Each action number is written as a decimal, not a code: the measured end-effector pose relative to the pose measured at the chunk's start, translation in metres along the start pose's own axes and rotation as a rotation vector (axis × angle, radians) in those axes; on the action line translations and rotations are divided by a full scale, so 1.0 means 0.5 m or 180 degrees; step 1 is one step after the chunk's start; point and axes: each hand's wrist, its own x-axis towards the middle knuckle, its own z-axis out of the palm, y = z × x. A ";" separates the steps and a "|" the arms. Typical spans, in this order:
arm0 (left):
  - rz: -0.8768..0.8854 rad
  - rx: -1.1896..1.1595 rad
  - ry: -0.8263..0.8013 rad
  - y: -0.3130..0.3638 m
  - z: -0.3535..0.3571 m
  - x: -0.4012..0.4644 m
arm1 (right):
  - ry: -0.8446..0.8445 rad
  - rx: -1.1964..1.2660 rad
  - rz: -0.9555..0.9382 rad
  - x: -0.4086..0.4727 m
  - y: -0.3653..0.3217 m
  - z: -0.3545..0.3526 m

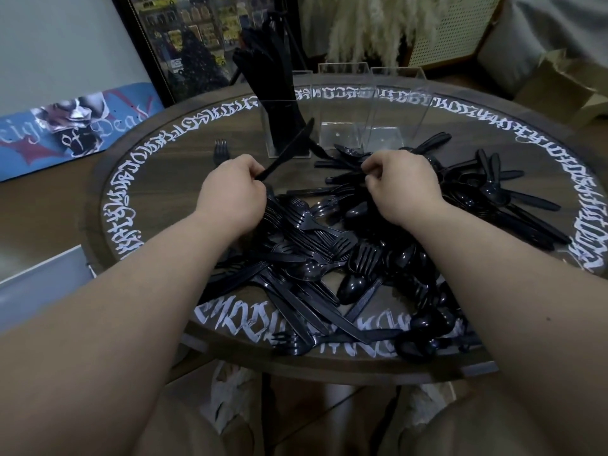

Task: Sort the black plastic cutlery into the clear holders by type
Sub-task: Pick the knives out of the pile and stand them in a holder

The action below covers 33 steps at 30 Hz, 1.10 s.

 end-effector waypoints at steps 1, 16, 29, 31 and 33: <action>-0.0020 -0.0033 0.0005 -0.001 -0.001 0.000 | 0.0127 -0.0034 0.0033 -0.001 0.001 -0.003; 0.0151 0.0156 0.0021 -0.008 -0.009 -0.002 | -0.0522 -0.0660 -0.0485 0.004 -0.085 0.058; 0.0691 -0.0417 -0.0102 0.003 -0.010 -0.014 | -0.0087 -0.0082 -0.1109 -0.007 -0.107 0.031; 0.0715 -0.0527 -0.0122 0.010 -0.016 -0.016 | -0.0074 -0.0022 -0.1273 -0.011 -0.112 0.025; 0.0676 -0.0625 -0.0082 0.013 -0.025 -0.018 | -0.0062 0.0108 -0.1245 -0.014 -0.109 0.019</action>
